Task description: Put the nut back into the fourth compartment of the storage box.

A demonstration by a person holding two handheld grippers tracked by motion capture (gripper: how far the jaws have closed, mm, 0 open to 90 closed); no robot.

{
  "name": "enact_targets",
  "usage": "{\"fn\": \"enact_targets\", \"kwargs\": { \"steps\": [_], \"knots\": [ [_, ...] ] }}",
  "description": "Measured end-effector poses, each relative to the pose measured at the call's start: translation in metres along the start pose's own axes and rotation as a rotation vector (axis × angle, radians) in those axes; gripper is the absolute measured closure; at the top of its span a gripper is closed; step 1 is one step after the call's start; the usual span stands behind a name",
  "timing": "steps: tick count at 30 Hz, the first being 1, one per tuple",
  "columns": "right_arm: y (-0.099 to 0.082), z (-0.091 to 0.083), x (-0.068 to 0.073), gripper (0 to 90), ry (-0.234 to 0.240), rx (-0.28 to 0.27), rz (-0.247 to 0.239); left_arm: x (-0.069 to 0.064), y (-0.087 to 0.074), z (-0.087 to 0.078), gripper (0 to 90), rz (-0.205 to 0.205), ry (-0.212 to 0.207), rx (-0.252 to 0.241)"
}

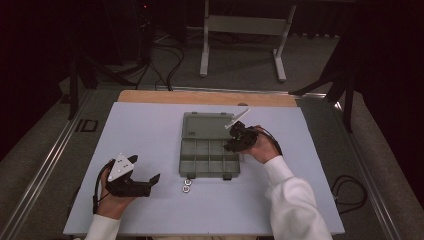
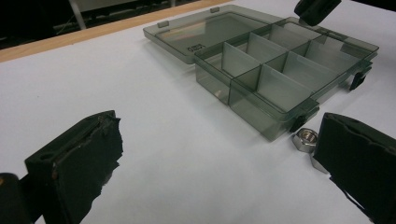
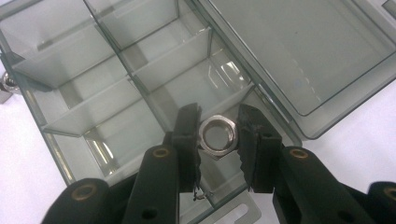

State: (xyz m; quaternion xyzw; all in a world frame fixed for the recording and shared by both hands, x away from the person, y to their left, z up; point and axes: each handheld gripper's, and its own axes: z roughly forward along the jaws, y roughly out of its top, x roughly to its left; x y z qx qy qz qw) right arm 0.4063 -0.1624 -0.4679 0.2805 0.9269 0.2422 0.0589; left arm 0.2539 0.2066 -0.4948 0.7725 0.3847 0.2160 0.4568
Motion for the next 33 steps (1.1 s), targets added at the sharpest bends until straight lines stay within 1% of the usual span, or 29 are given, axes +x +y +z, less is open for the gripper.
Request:
{"fn": "enact_targets", "kwargs": {
  "steps": [1, 4, 8, 14, 16, 20, 22, 24, 25, 28, 29, 30, 31, 33],
  "knots": [
    [-0.002, 0.002, -0.001, 69.8, -0.002, 0.001, 0.011, 0.0, 0.0, 0.0, 1.4, 0.001, 0.0, -0.001],
    [-0.003, 0.004, -0.001, 69.7, 0.001, 0.004, 0.016, 0.0, 0.0, 0.0, 1.4, 0.001, 0.0, -0.001],
    [-0.003, 0.005, -0.001, 69.6, 0.004, 0.007, 0.019, 0.0, 0.0, 0.0, 1.4, 0.0, 0.0, 0.0],
    [-0.003, 0.005, -0.001, 68.9, 0.011, -0.005, 0.024, 0.0, 0.0, 0.0, 1.4, 0.001, 0.001, 0.0],
    [-0.003, 0.004, -0.001, 67.5, 0.011, -0.006, 0.023, 0.0, 0.0, 0.0, 1.4, 0.0, 0.001, 0.0],
    [-0.005, 0.002, -0.001, 57.8, 0.01, -0.032, 0.034, 0.0, 0.0, 0.0, 1.4, 0.0, 0.002, -0.001],
    [-0.006, 0.0, 0.0, 51.1, 0.006, -0.045, 0.041, 0.0, 0.0, 0.0, 1.4, 0.001, 0.001, 0.0],
    [-0.006, -0.001, 0.0, 49.3, 0.004, -0.049, 0.042, 0.0, 0.0, 0.0, 1.4, 0.002, 0.002, 0.0],
    [-0.007, -0.003, 0.002, 45.0, 0.009, -0.06, 0.041, 0.0, 0.0, 0.0, 1.4, 0.002, 0.002, 0.0],
    [-0.009, -0.007, 0.004, 40.5, 0.022, -0.081, 0.045, 0.0, 0.0, 0.0, 1.4, 0.002, 0.002, 0.0],
    [-0.009, -0.007, 0.004, 40.5, 0.022, -0.081, 0.045, 0.0, 0.0, 0.0, 1.4, 0.002, 0.002, 0.0],
    [-0.009, -0.009, 0.006, 38.5, 0.024, -0.091, 0.042, 0.0, 0.0, 0.0, 1.4, 0.002, 0.002, 0.0],
    [-0.009, -0.012, 0.008, 34.0, 0.015, -0.107, 0.04, 0.0, 0.0, 0.0, 1.4, 0.002, 0.001, -0.001],
    [-0.01, -0.015, 0.01, 32.0, 0.01, -0.132, 0.035, -0.001, 0.0, 0.0, 1.4, 0.003, 0.001, 0.001]
  ]
}}
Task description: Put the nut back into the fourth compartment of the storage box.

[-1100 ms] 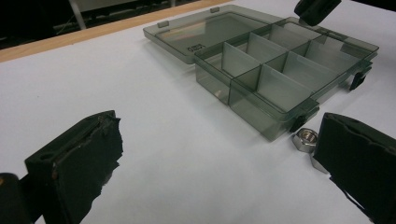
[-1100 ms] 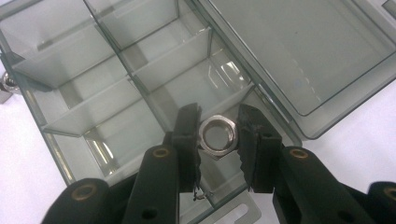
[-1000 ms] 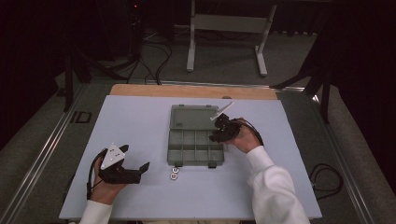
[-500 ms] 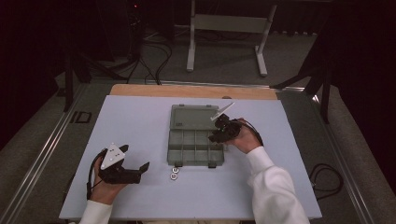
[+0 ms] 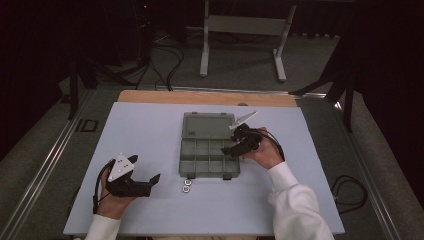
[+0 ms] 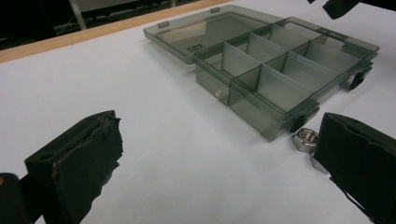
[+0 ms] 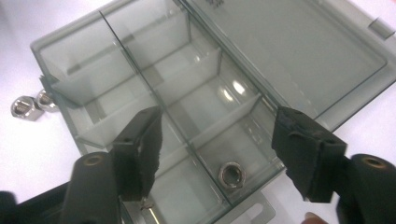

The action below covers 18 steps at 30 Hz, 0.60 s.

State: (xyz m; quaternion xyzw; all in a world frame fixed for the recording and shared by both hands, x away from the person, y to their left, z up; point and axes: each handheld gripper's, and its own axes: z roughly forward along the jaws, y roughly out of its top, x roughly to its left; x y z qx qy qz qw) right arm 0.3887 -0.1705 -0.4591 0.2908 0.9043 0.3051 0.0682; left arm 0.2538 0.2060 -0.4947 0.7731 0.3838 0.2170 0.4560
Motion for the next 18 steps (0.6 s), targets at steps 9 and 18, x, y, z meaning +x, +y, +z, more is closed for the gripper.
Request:
{"fn": "enact_targets", "kwargs": {
  "steps": [9, 18],
  "knots": [
    [-0.004, -0.003, 0.015, 29.1, 0.02, -0.016, -0.054, 0.0, 0.0, 0.0, 1.4, 0.0, 0.0, 0.0],
    [-0.004, -0.003, 0.033, 29.4, 0.06, -0.033, -0.104, 0.0, 0.0, 0.0, 1.4, -0.001, -0.001, 0.0]
  ]
}}
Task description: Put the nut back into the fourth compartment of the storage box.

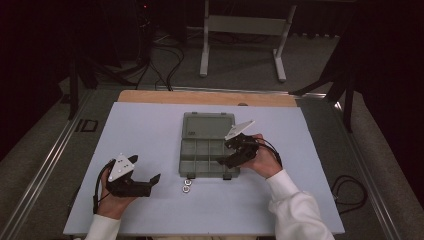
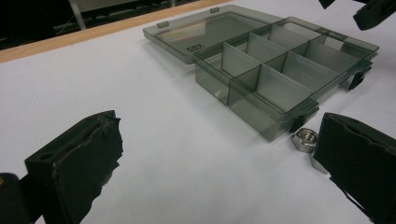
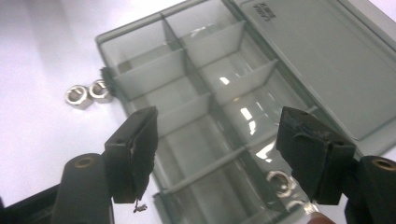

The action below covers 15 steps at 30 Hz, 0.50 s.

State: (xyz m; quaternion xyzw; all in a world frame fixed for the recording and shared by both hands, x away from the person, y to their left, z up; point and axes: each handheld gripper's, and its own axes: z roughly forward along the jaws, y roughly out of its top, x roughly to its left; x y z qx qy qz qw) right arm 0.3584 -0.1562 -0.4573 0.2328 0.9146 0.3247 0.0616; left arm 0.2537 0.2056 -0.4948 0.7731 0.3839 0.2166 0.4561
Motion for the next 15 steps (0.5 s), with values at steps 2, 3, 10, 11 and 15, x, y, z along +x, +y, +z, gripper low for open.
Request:
{"fn": "enact_targets", "kwargs": {
  "steps": [2, 3, 10, 11, 15],
  "knots": [
    [0.001, 0.001, 0.004, 29.3, 0.008, -0.007, -0.01, 0.0, 0.0, 0.0, 1.4, 0.002, -0.001, 0.001],
    [0.001, 0.001, 0.006, 29.2, 0.012, -0.009, -0.018, 0.0, 0.0, 0.0, 1.4, 0.001, -0.001, 0.001],
    [0.007, 0.006, 0.019, 29.1, 0.028, -0.01, -0.05, 0.0, 0.0, 0.0, 1.4, 0.0, -0.001, 0.0],
    [0.007, 0.007, 0.02, 29.1, 0.029, -0.01, -0.057, 0.0, 0.0, 0.0, 1.4, 0.001, -0.002, 0.001],
    [0.01, 0.01, 0.026, 29.1, 0.041, -0.011, -0.067, 0.0, 0.0, 0.0, 1.3, 0.001, -0.002, 0.0]
  ]
}}
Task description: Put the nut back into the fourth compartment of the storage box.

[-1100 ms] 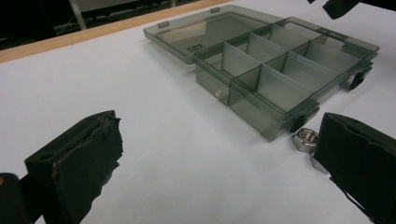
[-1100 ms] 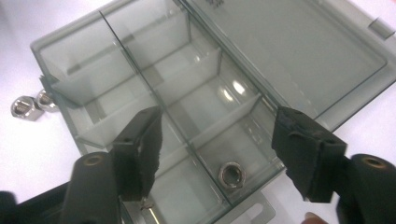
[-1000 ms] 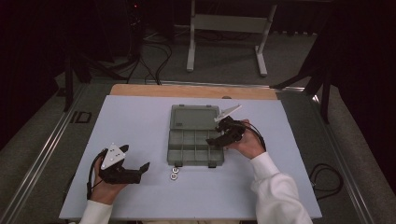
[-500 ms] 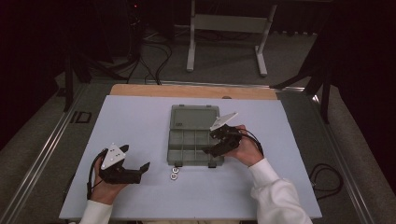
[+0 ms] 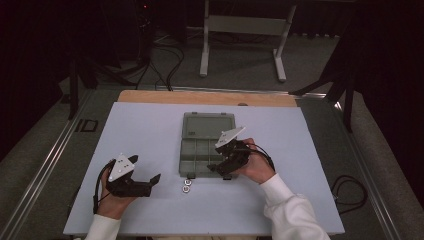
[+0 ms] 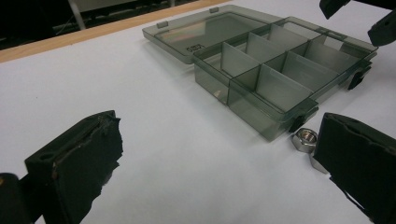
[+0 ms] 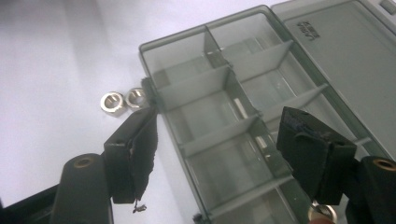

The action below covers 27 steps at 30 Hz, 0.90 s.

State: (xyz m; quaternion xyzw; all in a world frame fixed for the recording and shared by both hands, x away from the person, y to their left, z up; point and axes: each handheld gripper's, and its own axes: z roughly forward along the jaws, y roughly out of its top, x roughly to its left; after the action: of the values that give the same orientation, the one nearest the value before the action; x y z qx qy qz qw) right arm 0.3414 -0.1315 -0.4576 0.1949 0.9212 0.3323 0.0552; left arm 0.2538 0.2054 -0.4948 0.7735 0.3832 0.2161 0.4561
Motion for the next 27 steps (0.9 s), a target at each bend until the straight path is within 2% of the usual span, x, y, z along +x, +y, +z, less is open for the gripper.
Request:
{"fn": "enact_targets", "kwargs": {
  "steps": [9, 17, 27],
  "knots": [
    [0.004, 0.009, 0.013, 29.6, 0.026, -0.003, -0.038, 0.0, 0.0, 0.0, 1.4, -0.001, 0.001, -0.001],
    [0.008, 0.014, 0.023, 31.8, 0.05, -0.025, -0.044, 0.0, 0.0, 0.0, 1.4, -0.001, 0.001, -0.002],
    [0.011, 0.021, 0.038, 35.2, 0.082, -0.031, -0.094, 0.0, 0.0, 0.0, 1.4, 0.0, 0.0, -0.002]
  ]
}}
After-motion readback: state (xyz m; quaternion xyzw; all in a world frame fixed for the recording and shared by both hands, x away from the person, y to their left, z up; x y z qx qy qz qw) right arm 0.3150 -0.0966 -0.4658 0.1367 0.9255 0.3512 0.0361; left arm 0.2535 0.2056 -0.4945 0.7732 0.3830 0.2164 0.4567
